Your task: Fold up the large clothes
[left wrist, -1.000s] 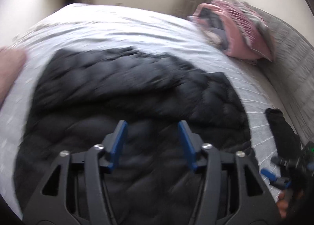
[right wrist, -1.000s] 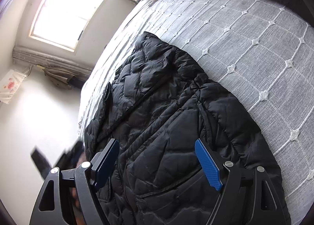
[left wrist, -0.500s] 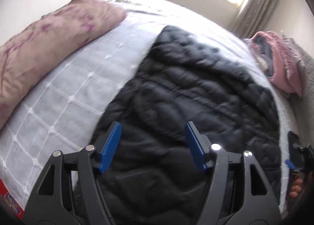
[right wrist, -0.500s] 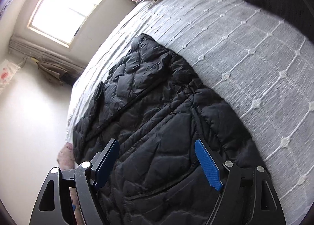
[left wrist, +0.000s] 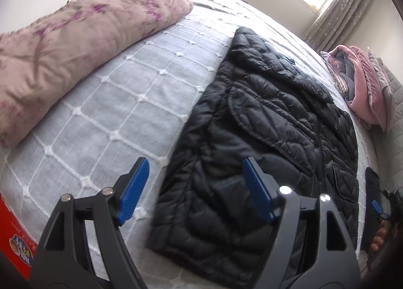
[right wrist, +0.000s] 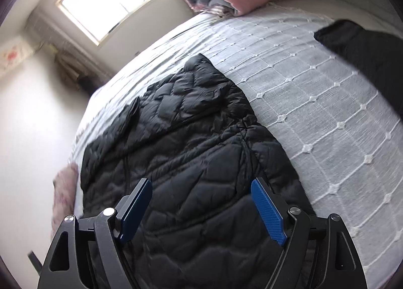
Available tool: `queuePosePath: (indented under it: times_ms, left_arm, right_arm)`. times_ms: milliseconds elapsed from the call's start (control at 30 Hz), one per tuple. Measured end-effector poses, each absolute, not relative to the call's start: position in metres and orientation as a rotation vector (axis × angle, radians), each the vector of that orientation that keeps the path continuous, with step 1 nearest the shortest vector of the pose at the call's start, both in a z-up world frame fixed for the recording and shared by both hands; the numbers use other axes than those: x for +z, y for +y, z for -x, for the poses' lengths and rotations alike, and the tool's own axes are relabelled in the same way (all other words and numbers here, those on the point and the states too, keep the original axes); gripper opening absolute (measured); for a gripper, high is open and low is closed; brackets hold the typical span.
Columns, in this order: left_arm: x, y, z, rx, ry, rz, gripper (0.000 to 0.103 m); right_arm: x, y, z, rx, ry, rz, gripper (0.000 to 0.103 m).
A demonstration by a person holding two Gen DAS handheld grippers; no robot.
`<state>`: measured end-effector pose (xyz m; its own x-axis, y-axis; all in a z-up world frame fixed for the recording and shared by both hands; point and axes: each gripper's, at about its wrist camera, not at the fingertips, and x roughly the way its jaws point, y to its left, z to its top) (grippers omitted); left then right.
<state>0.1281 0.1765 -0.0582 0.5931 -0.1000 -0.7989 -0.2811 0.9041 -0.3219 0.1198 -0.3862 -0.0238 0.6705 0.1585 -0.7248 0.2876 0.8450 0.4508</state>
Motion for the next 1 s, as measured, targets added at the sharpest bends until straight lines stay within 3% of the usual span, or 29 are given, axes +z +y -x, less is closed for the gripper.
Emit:
queuePosePath:
  times_ms: [600,1000]
  left_arm:
    - [-0.083,0.204,-0.09,0.051,1.023,0.504,0.077]
    - [-0.091,0.186,-0.091,0.0,1.053,0.509,0.078]
  right_arm:
    - [-0.048,-0.433,-0.025,-0.173,0.902,-0.564,0.087]
    - [-0.076,-0.439,-0.022,-0.108,0.992,-0.657,0.088]
